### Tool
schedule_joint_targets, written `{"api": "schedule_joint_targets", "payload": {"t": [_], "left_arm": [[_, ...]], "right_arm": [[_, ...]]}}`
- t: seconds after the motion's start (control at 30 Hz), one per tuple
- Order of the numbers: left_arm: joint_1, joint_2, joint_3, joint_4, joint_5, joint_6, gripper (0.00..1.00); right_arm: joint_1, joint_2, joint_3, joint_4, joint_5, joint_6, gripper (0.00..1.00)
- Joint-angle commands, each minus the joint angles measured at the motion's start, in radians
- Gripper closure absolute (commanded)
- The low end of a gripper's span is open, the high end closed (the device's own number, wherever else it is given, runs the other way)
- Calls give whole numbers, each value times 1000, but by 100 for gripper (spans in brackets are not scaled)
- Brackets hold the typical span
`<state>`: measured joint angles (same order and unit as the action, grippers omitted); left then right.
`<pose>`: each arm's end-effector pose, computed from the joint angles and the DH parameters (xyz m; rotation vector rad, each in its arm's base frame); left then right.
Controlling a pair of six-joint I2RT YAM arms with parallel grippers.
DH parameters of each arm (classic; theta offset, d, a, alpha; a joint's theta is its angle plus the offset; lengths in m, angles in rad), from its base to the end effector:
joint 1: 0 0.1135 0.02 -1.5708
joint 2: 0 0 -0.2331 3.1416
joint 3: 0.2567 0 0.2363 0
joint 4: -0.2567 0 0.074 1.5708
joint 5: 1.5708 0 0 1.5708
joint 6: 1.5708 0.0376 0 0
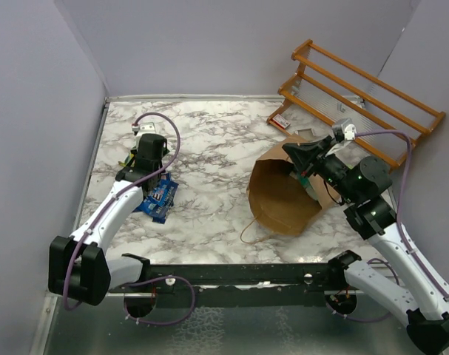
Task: Take the snacks out of the paper bag
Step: Place the snack at the center of the board.
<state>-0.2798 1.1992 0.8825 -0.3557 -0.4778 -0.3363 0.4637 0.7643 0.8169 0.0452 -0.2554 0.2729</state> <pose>0.2501 -0.0539 0.2496 -0.3127 2.1399 0.1845 0.1627 0.0920 0.3575 -0.3568 1.4834 0.7808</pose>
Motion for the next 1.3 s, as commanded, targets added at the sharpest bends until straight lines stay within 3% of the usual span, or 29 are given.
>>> {"api": "schedule_joint_targets", "payload": {"t": [0.0,0.43,0.7,0.93,1.07,1.27], "left_arm": [[25,11,-16,50,22,55,100],[81,105,-22,21,95,14,100],[120,103,14,-20,144,-24,61],[115,3,58,-1,397,-18,58],[54,-147,6,132,596,-20,51],[-209,-388,-146,393,641,-47,44]], "right_arm": [[1,-19,22,-5,12,-19,98],[1,-43,-7,0,39,4,98],[1,-43,29,-7,56,-8,98],[1,-36,25,-29,-3,-10,98],[1,-36,26,-40,-10,-8,98],[2,-40,38,-34,-1,3,98]]}}
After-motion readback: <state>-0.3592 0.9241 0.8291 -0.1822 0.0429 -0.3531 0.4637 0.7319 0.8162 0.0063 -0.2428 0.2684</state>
